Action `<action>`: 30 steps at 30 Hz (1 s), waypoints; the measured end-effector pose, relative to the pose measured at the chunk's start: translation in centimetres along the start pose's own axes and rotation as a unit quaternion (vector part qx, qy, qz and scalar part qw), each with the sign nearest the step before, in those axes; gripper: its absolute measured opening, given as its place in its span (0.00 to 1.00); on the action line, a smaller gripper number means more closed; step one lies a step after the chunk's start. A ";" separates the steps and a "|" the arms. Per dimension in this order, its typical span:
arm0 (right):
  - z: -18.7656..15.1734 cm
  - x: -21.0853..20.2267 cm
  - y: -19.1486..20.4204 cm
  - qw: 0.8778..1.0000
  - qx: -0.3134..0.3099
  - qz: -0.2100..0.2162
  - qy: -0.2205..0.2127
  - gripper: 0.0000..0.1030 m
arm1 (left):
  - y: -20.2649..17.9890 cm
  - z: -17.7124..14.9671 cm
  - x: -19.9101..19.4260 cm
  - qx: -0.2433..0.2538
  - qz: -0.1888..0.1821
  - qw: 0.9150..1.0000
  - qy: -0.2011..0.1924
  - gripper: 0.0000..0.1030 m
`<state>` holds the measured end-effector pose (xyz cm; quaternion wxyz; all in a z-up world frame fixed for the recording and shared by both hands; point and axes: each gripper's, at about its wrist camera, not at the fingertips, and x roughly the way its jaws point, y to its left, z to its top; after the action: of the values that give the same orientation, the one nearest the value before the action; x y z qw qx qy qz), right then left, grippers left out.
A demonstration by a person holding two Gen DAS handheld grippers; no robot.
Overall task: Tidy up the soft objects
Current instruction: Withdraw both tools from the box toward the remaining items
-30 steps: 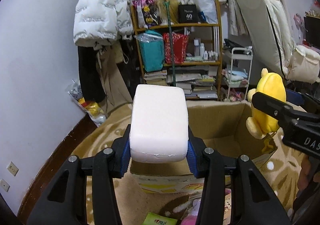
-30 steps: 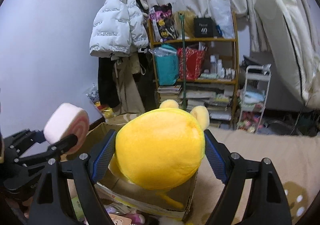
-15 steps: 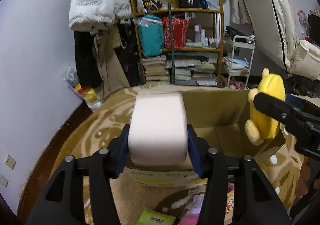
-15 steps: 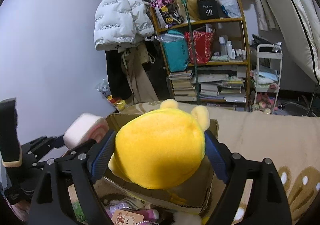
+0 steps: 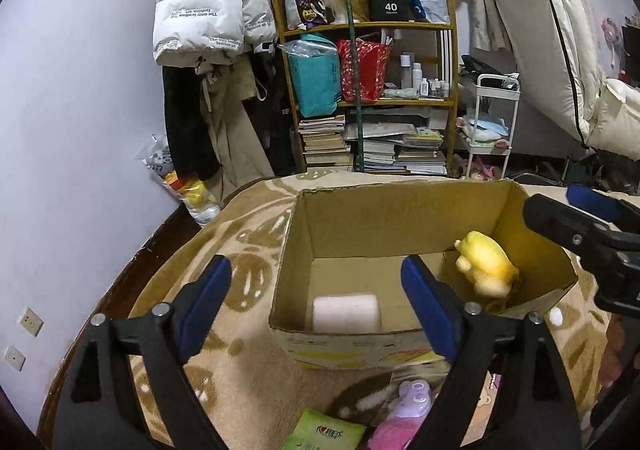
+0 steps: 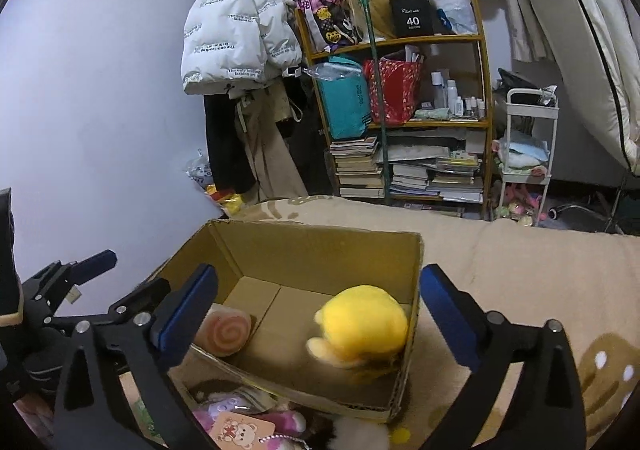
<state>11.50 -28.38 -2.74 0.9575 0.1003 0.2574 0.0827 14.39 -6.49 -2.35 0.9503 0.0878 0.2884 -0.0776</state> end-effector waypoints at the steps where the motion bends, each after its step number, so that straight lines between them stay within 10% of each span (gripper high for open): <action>1: 0.0 -0.2 0.0 1.000 -0.001 -0.001 -0.001 1.00 | 0.0 0.0 -0.1 0.002 0.001 1.000 0.000 0.88; 30: -1.8 -10.0 2.5 0.999 -0.022 -0.043 0.009 1.00 | 2.2 -3.4 -9.1 0.006 0.011 0.999 0.053 0.91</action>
<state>1.83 -27.75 1.09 0.9598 0.0677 0.2682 0.0482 5.49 -2.75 0.25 0.9339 0.1005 0.3371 -0.0642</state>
